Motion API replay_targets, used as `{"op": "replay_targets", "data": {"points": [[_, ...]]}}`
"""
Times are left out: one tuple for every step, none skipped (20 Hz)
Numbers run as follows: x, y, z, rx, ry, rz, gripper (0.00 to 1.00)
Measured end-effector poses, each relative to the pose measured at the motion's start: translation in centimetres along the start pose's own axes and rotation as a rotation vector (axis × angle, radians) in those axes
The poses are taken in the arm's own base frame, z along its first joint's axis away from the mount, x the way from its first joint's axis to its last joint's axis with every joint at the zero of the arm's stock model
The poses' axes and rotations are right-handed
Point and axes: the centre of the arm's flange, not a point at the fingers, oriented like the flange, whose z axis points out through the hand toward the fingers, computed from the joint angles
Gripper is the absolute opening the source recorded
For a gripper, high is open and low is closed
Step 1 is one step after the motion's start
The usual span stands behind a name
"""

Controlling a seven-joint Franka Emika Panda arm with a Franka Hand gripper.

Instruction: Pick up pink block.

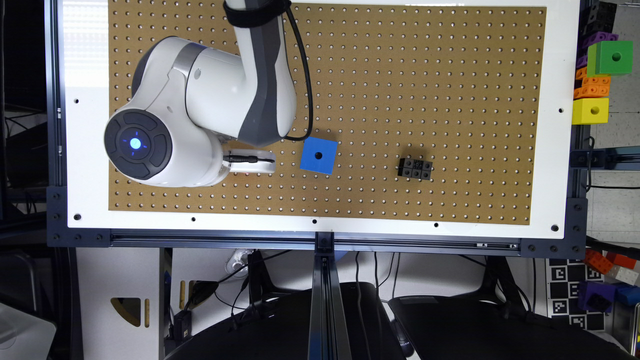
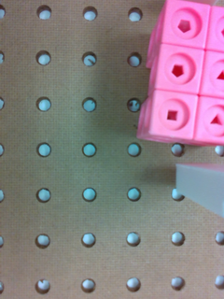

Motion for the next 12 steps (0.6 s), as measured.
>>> {"op": "replay_targets", "data": {"points": [[-0.04,0.02,0.16,-0.001,-0.002,0.000,1.00],[-0.16,0.09,0.80,-0.004,-0.008,0.000,1.00],[-0.12,0.13,1.14,-0.003,-0.005,0.000,1.00],[-0.07,0.12,1.11,-0.003,-0.006,0.001,1.00],[-0.08,0.10,1.11,-0.003,-0.006,0.000,1.00],[-0.07,0.11,1.11,-0.003,-0.006,0.000,1.00],[-0.02,0.16,1.08,-0.003,-0.005,0.001,0.00],[-0.02,0.16,1.08,-0.003,-0.005,0.001,0.00],[-0.02,0.16,1.08,-0.003,-0.005,0.001,0.00],[-0.02,0.16,1.08,-0.003,-0.005,0.001,0.00],[-0.02,0.16,1.08,-0.003,-0.005,0.001,0.00],[-0.02,0.17,1.08,-0.003,-0.005,0.002,0.00]]}}
